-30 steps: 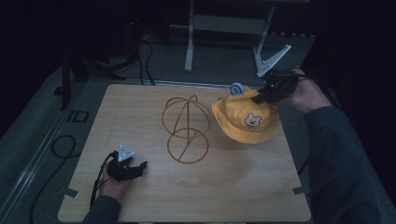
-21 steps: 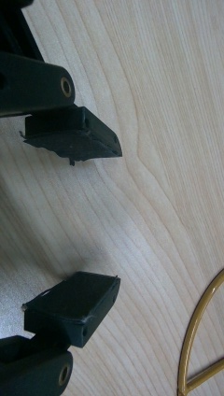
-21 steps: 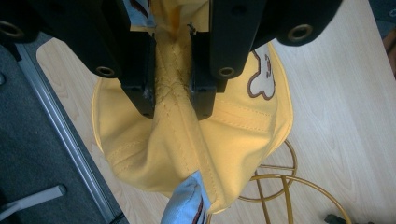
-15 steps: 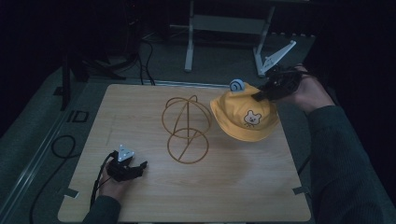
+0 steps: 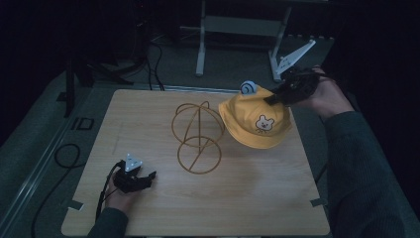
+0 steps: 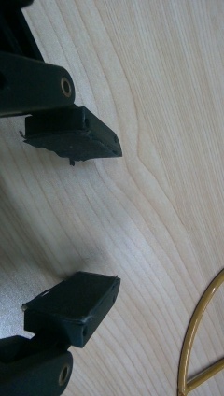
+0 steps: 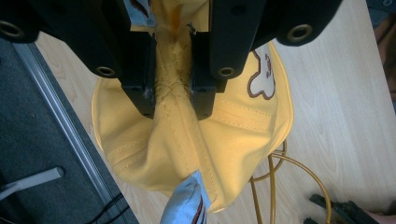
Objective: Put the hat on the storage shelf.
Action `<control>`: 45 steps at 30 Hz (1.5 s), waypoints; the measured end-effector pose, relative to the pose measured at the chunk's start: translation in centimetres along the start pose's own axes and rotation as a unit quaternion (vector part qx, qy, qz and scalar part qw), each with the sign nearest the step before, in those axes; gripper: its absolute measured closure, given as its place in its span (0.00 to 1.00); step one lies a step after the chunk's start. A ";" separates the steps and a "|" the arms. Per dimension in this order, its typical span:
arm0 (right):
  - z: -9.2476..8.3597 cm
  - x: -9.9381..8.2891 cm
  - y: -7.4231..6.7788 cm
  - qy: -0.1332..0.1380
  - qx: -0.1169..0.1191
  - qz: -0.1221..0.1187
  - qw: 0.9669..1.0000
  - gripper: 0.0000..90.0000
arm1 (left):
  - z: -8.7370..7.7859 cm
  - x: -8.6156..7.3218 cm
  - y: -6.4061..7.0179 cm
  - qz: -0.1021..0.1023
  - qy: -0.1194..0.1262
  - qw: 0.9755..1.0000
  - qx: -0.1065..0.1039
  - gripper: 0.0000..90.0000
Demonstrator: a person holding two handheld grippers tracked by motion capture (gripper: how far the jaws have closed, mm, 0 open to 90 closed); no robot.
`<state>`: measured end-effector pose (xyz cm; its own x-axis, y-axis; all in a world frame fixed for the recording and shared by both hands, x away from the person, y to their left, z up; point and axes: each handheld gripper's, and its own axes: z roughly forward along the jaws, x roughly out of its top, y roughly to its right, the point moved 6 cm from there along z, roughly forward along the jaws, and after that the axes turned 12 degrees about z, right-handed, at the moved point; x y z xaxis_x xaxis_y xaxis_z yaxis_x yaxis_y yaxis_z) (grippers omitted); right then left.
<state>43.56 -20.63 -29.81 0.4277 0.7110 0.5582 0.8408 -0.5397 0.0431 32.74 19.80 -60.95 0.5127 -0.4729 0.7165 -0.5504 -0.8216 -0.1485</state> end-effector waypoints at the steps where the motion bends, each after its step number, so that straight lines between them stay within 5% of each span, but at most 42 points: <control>1: 0.0 0.0 0.0 0.002 0.001 0.000 1.000 0.83 | 0.0 0.0 0.0 0.000 0.000 1.000 0.000 0.36; 32: -1.5 1.1 -0.3 0.026 0.018 -0.003 0.999 0.83 | 0.0 0.0 0.0 0.000 0.000 1.000 0.000 0.36; 45: -1.7 1.5 -0.5 0.056 0.039 0.003 0.998 0.84 | 0.0 0.0 0.0 0.000 0.000 1.000 0.000 0.36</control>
<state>43.23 -20.10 -27.55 0.3963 0.6511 0.6473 0.8637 -0.5034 -0.0224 32.73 19.79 -60.95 0.5124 -0.4727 0.7170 -0.5504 -0.8216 -0.1483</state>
